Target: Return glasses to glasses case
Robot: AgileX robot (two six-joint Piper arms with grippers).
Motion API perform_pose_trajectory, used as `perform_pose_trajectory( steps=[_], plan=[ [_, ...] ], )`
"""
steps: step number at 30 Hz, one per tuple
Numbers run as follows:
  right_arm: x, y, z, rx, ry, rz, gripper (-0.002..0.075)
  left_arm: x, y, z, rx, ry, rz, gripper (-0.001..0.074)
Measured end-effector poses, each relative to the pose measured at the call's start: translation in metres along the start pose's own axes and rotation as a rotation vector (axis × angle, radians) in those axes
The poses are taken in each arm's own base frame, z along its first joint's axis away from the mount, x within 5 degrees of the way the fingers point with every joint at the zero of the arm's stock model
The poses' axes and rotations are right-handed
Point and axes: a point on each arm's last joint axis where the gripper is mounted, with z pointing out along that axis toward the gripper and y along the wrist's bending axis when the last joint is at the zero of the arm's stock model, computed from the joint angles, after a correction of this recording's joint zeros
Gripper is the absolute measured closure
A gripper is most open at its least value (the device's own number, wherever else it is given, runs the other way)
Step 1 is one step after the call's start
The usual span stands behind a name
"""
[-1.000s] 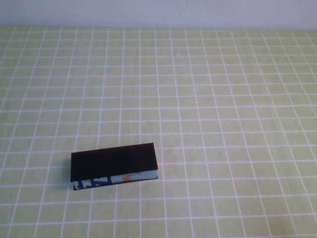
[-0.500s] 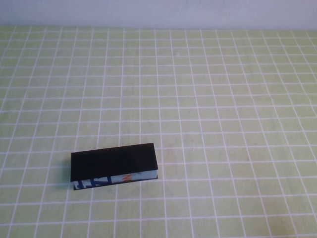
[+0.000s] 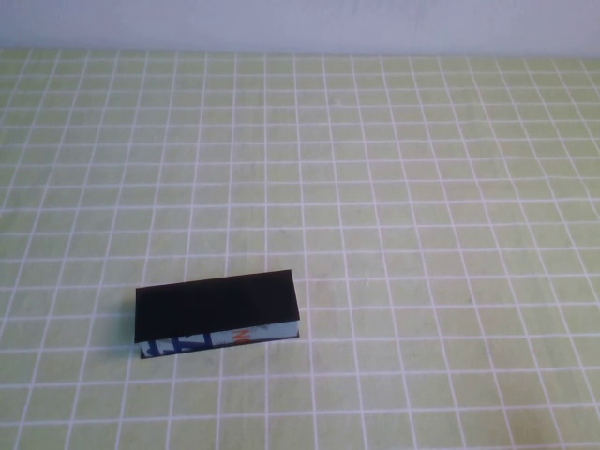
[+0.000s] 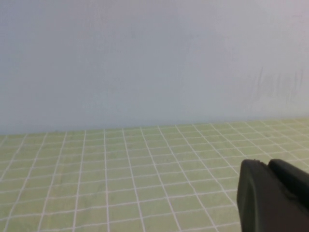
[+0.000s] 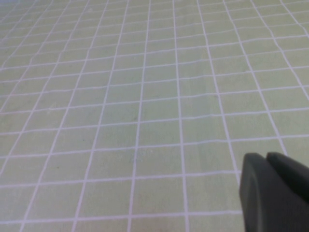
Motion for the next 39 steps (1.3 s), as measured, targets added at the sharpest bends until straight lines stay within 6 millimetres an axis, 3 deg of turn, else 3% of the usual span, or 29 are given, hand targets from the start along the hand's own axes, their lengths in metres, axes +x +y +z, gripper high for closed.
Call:
perform_pose_trajectory(
  steps=[6, 21, 39],
  plan=[
    [0.0, 0.0, 0.0, 0.0, 0.0, 0.0, 0.0737, -0.003, -0.001, -0.001, -0.009, 0.031, 0.053, 0.0737],
    [0.0, 0.0, 0.0, -0.001, 0.0, 0.001, 0.0737, 0.034, 0.001, -0.007, -0.055, 0.381, 0.007, 0.0737],
    [0.0, 0.0, 0.0, -0.001, -0.001, 0.001, 0.0737, 0.036, 0.001, -0.008, -0.054, 0.407, 0.006, 0.0737]
  ],
)
